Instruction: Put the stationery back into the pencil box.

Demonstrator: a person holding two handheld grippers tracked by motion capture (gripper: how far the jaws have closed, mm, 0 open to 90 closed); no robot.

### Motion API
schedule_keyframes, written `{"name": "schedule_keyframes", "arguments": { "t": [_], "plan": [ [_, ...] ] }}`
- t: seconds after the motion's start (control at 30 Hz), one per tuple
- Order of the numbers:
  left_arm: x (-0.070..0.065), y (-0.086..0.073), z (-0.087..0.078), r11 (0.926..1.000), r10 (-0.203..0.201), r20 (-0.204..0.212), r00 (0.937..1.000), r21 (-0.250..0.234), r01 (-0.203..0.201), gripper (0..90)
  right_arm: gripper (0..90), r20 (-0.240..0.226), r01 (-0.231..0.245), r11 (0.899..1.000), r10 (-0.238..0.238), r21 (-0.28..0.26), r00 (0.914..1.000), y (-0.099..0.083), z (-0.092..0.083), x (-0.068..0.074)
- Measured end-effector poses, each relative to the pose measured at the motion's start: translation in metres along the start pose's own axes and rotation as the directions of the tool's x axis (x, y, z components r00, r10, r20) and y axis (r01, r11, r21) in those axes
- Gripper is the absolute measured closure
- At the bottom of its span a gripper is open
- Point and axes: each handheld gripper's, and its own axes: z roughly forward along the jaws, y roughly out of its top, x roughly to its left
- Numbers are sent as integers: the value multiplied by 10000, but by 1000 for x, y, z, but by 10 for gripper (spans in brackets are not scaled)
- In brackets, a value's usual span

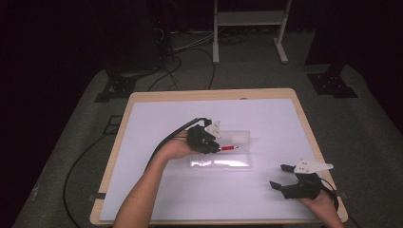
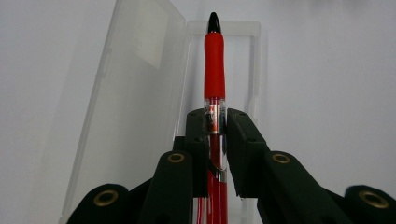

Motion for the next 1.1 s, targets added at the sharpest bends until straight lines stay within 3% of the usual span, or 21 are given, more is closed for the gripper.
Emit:
{"name": "schedule_keyframes", "arguments": {
  "t": [1.1],
  "plan": [
    [5,5,40,9999,-113,178,9998,114,111,788,189,-27,47,10000,-47,0,10000,0,0,0]
  ]
}}
